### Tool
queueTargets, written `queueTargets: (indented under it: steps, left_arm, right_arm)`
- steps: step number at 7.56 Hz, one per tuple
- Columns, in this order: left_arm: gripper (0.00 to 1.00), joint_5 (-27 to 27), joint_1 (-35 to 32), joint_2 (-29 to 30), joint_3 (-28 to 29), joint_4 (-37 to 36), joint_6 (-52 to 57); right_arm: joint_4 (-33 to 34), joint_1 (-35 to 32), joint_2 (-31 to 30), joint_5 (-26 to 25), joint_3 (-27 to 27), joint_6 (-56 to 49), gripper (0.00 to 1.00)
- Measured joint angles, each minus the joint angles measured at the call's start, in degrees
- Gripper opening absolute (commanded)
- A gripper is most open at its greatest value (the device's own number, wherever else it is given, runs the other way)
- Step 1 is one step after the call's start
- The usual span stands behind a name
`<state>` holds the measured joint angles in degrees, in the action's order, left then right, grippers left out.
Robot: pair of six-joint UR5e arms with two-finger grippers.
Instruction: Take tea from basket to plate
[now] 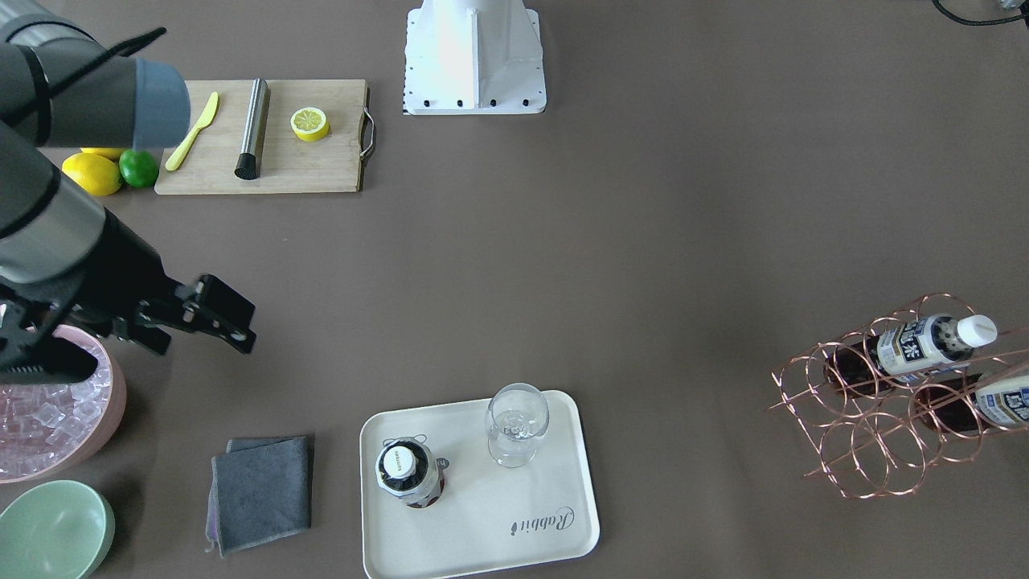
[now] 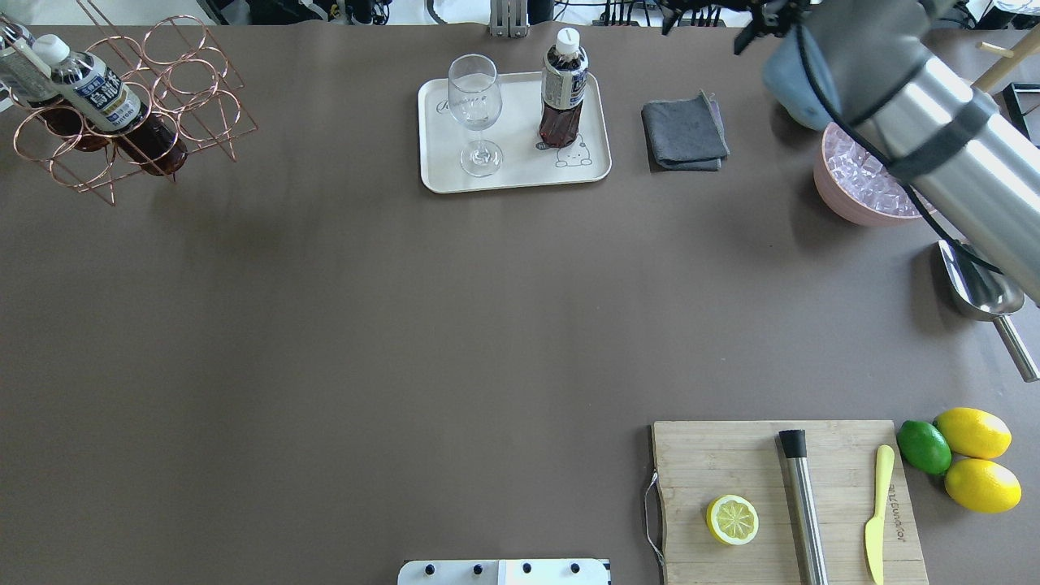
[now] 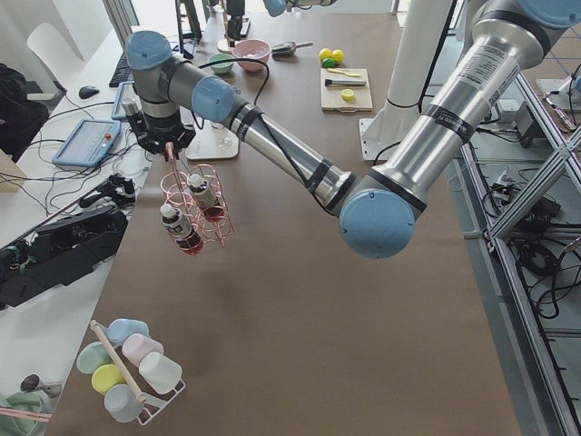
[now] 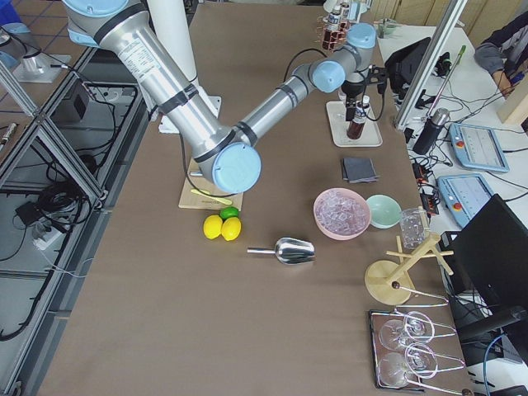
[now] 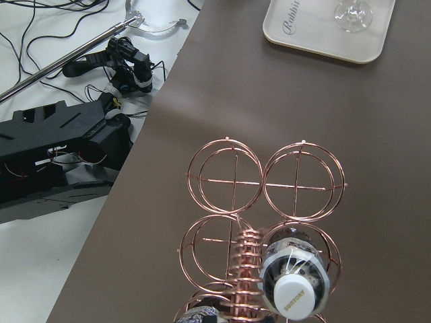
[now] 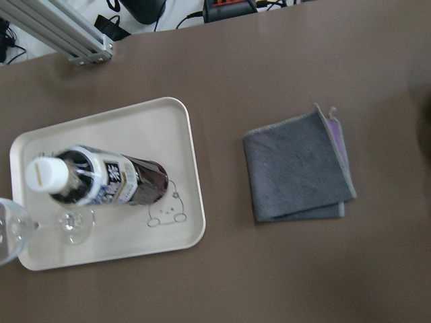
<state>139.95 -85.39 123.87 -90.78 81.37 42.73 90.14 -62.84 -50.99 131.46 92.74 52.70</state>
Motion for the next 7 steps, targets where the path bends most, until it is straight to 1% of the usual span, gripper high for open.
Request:
queueTargets:
  steps: [1, 2, 3, 4, 5, 7]
  left_arm:
    - [0.00, -0.6, -0.3, 1.7, 3.3, 0.1, 5.1]
    - [0.00, -0.9, -0.3, 2.4, 5.2, 0.2, 9.3]
    - [0.00, -1.0, -0.3, 2.7, 7.2, 0.7, 13.9]
    - [0.00, -1.1, -0.2, 2.7, 9.8, 2.6, 17.7]
    - [0.00, -1.1, -0.1, 2.6, 11.7, 4.9, 19.7]
    - [0.00, -1.3, 0.1, 2.5, 13.2, 6.8, 22.2]
  right_arm:
    - [5.5, -0.9, -8.2, 0.5, 10.2, -4.0, 1.00]
    - [10.7, -2.8, -12.8, 0.7, 15.6, -8.1, 1.00]
    - [15.6, -5.1, -16.3, 0.9, 19.1, -12.3, 1.00]
    - [19.3, -7.6, -20.2, 1.0, 21.7, -17.2, 1.00]
    - [21.3, -11.1, -24.7, 1.1, 22.8, -23.2, 1.00]
    - [23.7, -15.3, -32.3, 1.6, 23.1, -31.9, 1.00]
